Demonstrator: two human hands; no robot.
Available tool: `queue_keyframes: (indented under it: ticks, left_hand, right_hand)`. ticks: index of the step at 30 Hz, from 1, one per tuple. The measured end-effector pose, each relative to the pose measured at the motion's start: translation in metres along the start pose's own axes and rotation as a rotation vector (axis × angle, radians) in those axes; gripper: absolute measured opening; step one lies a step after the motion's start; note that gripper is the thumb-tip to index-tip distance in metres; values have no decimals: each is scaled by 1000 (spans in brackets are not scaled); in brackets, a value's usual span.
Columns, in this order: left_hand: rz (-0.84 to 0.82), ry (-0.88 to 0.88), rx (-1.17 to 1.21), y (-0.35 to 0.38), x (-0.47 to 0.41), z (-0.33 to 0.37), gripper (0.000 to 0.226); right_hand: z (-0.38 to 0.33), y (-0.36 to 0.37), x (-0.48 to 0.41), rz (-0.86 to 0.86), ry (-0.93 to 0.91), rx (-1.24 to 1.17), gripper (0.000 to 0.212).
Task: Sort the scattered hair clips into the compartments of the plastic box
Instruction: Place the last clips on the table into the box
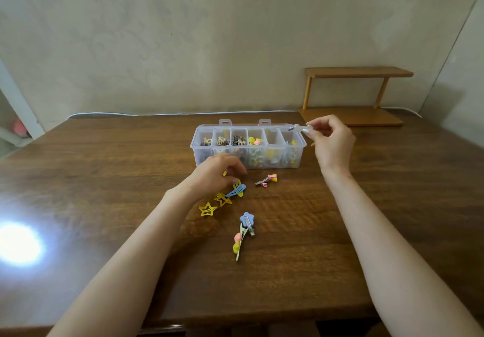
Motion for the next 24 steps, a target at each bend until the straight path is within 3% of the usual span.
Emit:
queue_keyframes:
  ticks: [7, 12, 24]
  left_hand:
    - [-36, -49, -49, 2, 0, -3, 19]
    - [-20, -67, -73, 0, -1, -2, 14]
    - [136, -38, 24, -4, 0, 1, 12]
  right_hand:
    - [4, 6, 1, -60, -114, 105, 17]
    - [4, 8, 1, -95, -97, 105, 24]
    - [1, 15, 6, -208, -238, 276, 18]
Point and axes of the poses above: each hand's wrist, its own x-axis away from the middle knuckle, its own y-axis out of the palm, z = x × y, the point moved 3 cm from there along -x, towards the middle knuckle, and after that the axes turned 8 degrees about x, right-handed, at the moved point
